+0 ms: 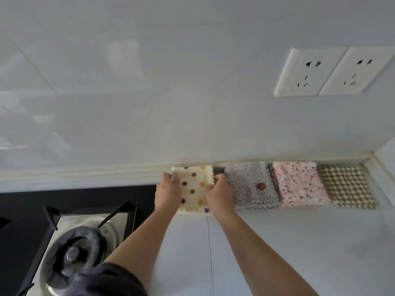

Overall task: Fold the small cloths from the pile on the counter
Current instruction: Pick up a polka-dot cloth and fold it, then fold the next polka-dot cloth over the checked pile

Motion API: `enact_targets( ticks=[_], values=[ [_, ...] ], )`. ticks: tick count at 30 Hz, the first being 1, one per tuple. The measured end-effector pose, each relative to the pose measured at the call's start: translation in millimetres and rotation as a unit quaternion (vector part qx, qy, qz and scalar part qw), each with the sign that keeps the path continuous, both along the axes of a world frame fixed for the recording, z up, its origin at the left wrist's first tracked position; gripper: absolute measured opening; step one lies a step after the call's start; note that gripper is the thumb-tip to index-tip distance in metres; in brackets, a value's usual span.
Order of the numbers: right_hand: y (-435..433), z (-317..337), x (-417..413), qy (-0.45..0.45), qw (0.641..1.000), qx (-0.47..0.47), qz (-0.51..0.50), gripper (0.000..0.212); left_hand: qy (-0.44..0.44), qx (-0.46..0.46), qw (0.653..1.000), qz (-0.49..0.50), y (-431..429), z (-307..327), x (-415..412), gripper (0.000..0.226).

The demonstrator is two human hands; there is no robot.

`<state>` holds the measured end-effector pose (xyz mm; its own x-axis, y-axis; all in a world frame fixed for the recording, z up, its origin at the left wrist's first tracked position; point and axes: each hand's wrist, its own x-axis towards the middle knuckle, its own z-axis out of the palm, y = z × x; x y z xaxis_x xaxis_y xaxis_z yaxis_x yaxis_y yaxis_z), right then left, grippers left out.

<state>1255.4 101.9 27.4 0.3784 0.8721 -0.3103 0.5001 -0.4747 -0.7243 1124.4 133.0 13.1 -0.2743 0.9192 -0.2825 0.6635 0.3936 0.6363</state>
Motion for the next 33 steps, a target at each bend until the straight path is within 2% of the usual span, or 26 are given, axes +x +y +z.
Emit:
enact_targets(
  ticks=[3,5,7,9,11,16,18,20,22,26,33],
  values=[
    [-9.7,-10.3,-6.3,-0.134,0.984,0.090,0.078,0.055,0.108,0.085,0.989,-0.051,-9.3,0.7,-0.8,0.042],
    [-11.9,-16.9,-7.3,-0.209,0.954,0.157,0.145,0.065,0.207,0.154,0.954,-0.150,-18.1,-3.4,-7.1,0.051],
    [-6.1,-27.1,-6.8,-0.265,0.928,0.176,0.192,0.069,0.250,0.142,0.925,-0.249,-22.6,-9.4,-13.3,0.060],
    [-2.0,-34.1,-7.1,-0.283,0.919,0.126,0.242,0.068,0.257,0.105,0.910,-0.307,-23.0,-18.5,-16.2,0.070],
    [-0.7,-38.0,-7.9,-0.284,0.911,0.082,0.286,0.060,0.256,0.088,0.909,-0.317,-22.6,-27.4,-15.8,0.075],
    [-0.2,-49.6,-7.1,-0.282,0.916,0.029,0.283,0.062,0.258,0.051,0.915,-0.307,-24.4,-34.6,-15.4,0.075],
    [-1.0,-43.4,-5.6,-0.288,0.910,0.035,0.297,0.062,0.249,0.032,0.917,-0.309,-22.3,-26.6,-13.9,0.067],
    [-5.2,-30.2,-4.1,-0.255,0.923,0.037,0.286,0.058,0.227,0.022,0.925,-0.302,-25.8,-12.9,-17.2,0.060],
    [-18.1,-14.3,-4.2,-0.226,0.939,0.090,0.242,0.057,0.195,0.037,0.938,-0.284,-39.3,1.7,-27.2,0.060],
    [-66.9,19.2,-21.6,-0.125,0.956,0.171,0.201,0.051,0.080,0.094,0.964,-0.237,-88.2,34.2,-60.9,0.053],
    [-176.3,69.7,-104.2,0.046,0.970,0.185,0.152,0.038,-0.035,0.156,0.969,-0.186,-205.6,89.5,-141.0,0.037]
  ],
)
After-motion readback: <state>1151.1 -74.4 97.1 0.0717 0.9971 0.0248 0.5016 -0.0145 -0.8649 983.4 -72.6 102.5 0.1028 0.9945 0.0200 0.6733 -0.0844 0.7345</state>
